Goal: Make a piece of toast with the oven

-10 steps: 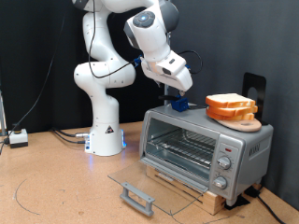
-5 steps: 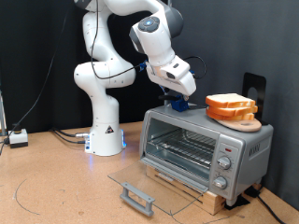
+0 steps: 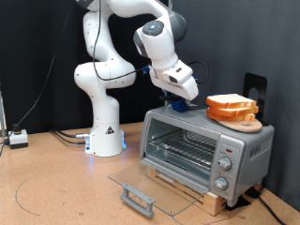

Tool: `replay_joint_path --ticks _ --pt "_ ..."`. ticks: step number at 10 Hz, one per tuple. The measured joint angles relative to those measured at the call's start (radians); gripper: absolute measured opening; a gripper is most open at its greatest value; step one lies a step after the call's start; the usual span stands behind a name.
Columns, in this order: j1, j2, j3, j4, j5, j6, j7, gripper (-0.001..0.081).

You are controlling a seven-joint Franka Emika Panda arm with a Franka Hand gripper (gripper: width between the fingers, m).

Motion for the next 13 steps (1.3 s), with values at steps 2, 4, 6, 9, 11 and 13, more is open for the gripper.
replay_joint_path --ticks 2,4,6,9,11,13 --pt "0.0 0.022 0.001 0.0 0.003 0.016 0.001 0.0809" --pt "0.0 0.04 0.001 0.0 0.003 0.023 -0.001 0.0809" --pt "0.0 0.047 0.001 0.0 0.003 0.024 -0.01 0.0809" --pt "0.001 0.055 0.001 0.0 0.004 0.024 -0.035 0.0809" --pt "0.001 0.058 0.001 0.0 0.008 0.024 -0.043 0.0569" --pt "0.001 0.058 0.001 0.003 0.018 0.024 -0.049 0.0485"
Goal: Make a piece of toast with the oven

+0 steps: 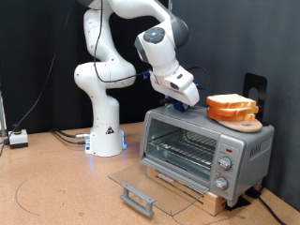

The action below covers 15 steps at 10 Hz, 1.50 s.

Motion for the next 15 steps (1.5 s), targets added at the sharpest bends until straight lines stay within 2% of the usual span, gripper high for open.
replay_joint_path --ticks 4,7,8,9,10,11,12,15 --pt "0.0 -0.006 0.0 0.003 0.002 0.019 -0.013 0.0485" --pt "-0.009 -0.025 0.0 0.01 -0.038 0.033 -0.013 0.0485" --pt "-0.015 -0.03 0.0 0.012 -0.056 0.033 -0.013 0.0644" --pt "-0.021 -0.03 0.0 0.014 -0.072 0.033 -0.012 0.0644" --pt "-0.025 -0.03 0.0 0.014 -0.078 0.033 -0.012 0.0755" --pt "-0.026 -0.028 -0.005 0.014 -0.074 0.018 -0.018 0.0755" --pt "-0.025 -0.024 -0.017 0.015 -0.054 -0.011 -0.025 0.0799" --pt "-0.024 -0.023 -0.038 0.016 0.0 -0.038 -0.056 0.0807"
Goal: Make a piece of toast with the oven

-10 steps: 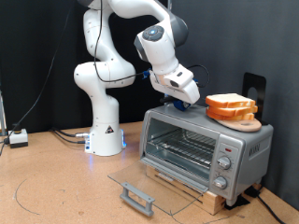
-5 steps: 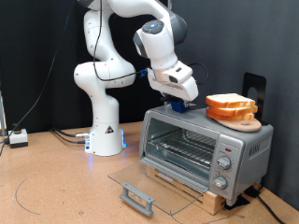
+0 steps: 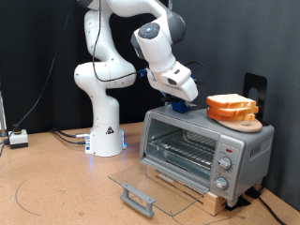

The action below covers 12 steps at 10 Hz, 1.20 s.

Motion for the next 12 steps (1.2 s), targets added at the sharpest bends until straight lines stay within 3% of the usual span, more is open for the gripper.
replay_joint_path --ticks 12 --pt "0.011 0.014 0.044 -0.012 0.02 0.056 0.002 0.0809"
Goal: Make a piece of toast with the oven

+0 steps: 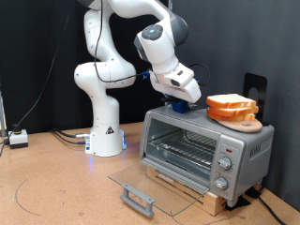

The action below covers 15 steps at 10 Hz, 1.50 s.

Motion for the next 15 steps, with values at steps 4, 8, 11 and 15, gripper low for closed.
replay_joint_path --ticks 4,8,11,15 --pt "0.0 0.025 0.001 0.002 0.0 0.0 0.0 0.072" --pt "0.0 0.046 0.003 0.005 0.005 0.011 0.0 0.0445" --pt "-0.001 0.047 -0.003 0.011 0.016 0.017 -0.004 0.0446" --pt "-0.003 0.017 -0.07 0.05 0.021 -0.047 -0.036 0.0468"
